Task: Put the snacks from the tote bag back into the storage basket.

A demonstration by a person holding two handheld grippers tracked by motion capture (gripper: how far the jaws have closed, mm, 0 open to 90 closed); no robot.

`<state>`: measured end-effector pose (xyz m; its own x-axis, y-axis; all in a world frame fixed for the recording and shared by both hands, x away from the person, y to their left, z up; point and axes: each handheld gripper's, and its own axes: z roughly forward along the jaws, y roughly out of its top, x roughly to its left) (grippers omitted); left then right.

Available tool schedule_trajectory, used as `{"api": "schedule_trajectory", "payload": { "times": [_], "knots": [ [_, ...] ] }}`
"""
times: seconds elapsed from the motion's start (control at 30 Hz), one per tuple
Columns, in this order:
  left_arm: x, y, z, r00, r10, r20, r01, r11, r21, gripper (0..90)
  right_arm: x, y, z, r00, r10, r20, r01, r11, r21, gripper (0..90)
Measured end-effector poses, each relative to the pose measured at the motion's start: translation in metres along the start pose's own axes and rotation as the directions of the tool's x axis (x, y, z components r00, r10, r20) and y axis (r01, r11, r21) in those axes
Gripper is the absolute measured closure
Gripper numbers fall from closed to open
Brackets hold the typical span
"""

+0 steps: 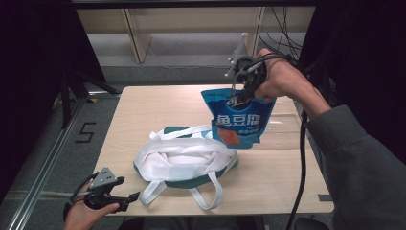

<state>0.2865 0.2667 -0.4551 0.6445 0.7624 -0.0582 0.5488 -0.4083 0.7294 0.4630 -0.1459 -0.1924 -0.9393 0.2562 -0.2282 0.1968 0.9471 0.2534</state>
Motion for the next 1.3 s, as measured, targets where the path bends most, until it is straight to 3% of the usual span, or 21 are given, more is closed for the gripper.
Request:
{"api": "schedule_trajectory", "payload": {
  "times": [0.03,0.13,0.27,0.3,0.33,0.37,0.43,0.8,0.83,0.87,1.1,1.17,1.2,1.3],
  "knots": [
    [-0.001,0.000,0.001,0.9997,-0.024,-0.001,0.024,0.9996,-0.017,19.5,-0.003,-0.005,-0.001,0.9998,0.019,0.002,-0.019,1.000,0.006,90.0],
    [0.001,0.000,0.000,1.0000,0.002,-0.001,-0.002,0.9999,0.011,19.5,-0.010,-0.017,-0.003,0.9991,0.042,0.008,-0.043,0.999,0.013,90.0],
    [0.001,0.000,0.000,1.0000,0.002,-0.006,-0.002,1.0000,0.008,19.5,-0.017,-0.032,-0.004,0.9967,0.081,0.009,-0.081,0.997,0.017,90.0],
    [-0.001,-0.001,0.002,0.9994,-0.034,-0.005,0.034,0.9994,-0.012,19.5,-0.018,-0.034,-0.005,0.9966,0.082,0.013,-0.082,0.996,0.019,90.0],
    [-0.001,-0.001,0.002,0.9994,-0.034,-0.005,0.034,0.9994,-0.012,19.5,-0.018,-0.034,-0.005,0.9966,0.082,0.013,-0.082,0.996,0.019,90.0],
    [0.001,0.000,0.000,0.9999,-0.014,-0.003,0.014,0.9999,0.007,19.5,-0.019,-0.039,-0.007,0.9934,0.114,0.010,-0.114,0.993,0.017,90.0],
    [0.002,-0.001,0.000,1.0000,0.003,-0.005,-0.003,0.9999,0.010,19.5,-0.022,-0.043,-0.010,0.9939,0.109,0.016,-0.109,0.994,0.013,90.0],
    [0.002,-0.001,0.000,1.0000,-0.002,-0.005,0.002,0.9999,0.015,19.5,-0.036,-0.057,-0.020,0.9876,0.153,0.037,-0.154,0.988,0.020,90.0],
    [0.002,-0.001,0.000,1.0000,-0.003,-0.006,0.004,0.9999,0.014,19.5,-0.035,-0.058,-0.021,0.9795,0.197,0.043,-0.198,0.980,0.025,90.0],
    [0.002,-0.001,0.000,1.0000,-0.005,-0.007,0.005,0.9999,0.010,19.5,-0.039,-0.060,-0.021,0.9848,0.169,0.040,-0.170,0.985,0.015,90.0],
    [0.002,0.000,0.000,1.0000,-0.003,-0.008,0.003,0.9999,0.013,19.5,-0.050,-0.067,-0.022,0.9800,0.191,0.057,-0.192,0.981,0.014,90.0],
    [0.000,-0.001,0.002,0.9994,-0.034,-0.010,0.034,0.9994,-0.011,19.5,-0.052,-0.068,-0.022,0.9769,0.204,0.062,-0.206,0.978,0.019,90.0],
    [0.002,0.000,-0.001,1.0000,0.000,-0.007,0.000,0.9998,0.018,19.5,-0.054,-0.069,-0.021,0.9760,0.208,0.064,-0.210,0.978,0.021,90.0],
    [0.002,0.000,0.000,1.0000,-0.002,-0.007,0.002,0.9999,0.015,19.5,-0.056,-0.069,-0.021,0.9714,0.228,0.068,-0.230,0.973,0.025,90.0]
  ]
}}
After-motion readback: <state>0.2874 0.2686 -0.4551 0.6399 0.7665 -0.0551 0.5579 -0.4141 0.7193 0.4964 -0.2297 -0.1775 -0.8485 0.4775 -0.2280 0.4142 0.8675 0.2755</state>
